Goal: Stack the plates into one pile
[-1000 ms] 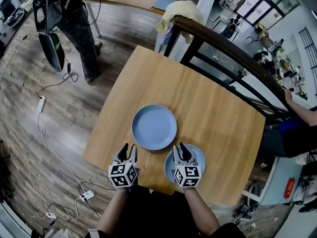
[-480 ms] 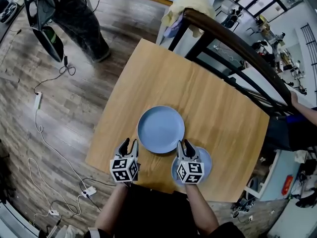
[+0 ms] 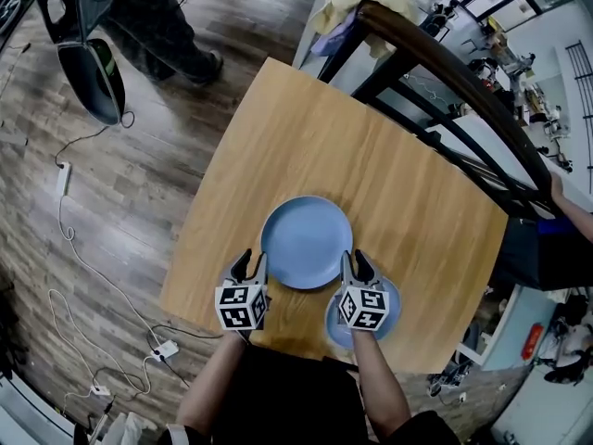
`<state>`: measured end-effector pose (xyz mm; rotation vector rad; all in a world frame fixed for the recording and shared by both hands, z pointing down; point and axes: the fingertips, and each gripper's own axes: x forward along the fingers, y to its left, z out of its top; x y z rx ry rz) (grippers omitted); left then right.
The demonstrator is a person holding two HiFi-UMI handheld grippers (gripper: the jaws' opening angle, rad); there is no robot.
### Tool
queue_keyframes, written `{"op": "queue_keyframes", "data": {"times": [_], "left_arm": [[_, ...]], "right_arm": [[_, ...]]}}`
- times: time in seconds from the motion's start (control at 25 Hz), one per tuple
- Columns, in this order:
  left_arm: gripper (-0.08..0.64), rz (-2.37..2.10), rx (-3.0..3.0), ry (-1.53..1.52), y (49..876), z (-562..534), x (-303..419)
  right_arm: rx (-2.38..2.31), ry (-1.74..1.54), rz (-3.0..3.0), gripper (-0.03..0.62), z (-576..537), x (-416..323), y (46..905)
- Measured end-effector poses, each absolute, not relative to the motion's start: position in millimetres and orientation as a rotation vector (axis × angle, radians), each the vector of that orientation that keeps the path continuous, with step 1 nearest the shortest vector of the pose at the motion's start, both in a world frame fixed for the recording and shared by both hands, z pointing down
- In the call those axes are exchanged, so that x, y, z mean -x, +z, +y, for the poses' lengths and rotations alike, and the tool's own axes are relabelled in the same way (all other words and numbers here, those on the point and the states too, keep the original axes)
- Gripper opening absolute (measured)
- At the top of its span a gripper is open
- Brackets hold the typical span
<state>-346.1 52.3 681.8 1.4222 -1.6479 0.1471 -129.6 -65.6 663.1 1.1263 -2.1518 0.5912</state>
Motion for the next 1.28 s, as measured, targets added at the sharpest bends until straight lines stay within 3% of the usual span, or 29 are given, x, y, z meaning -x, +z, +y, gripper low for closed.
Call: {"op": "queue_keyframes", "data": {"times": [0.92,1.28], "left_arm": [[0.141,-1.594,-1.358,0.230,724.7,37.0,331.7],[0.104,-1.591,-1.345,0.255,728.5,37.3,330.7]], "right_arm": [[-1.039,0.722,-1.983,0.132,-87.5,117.9,723.8],[-1.067,0.783,-1.965,0.089,-95.6,113.7,728.2]]}}
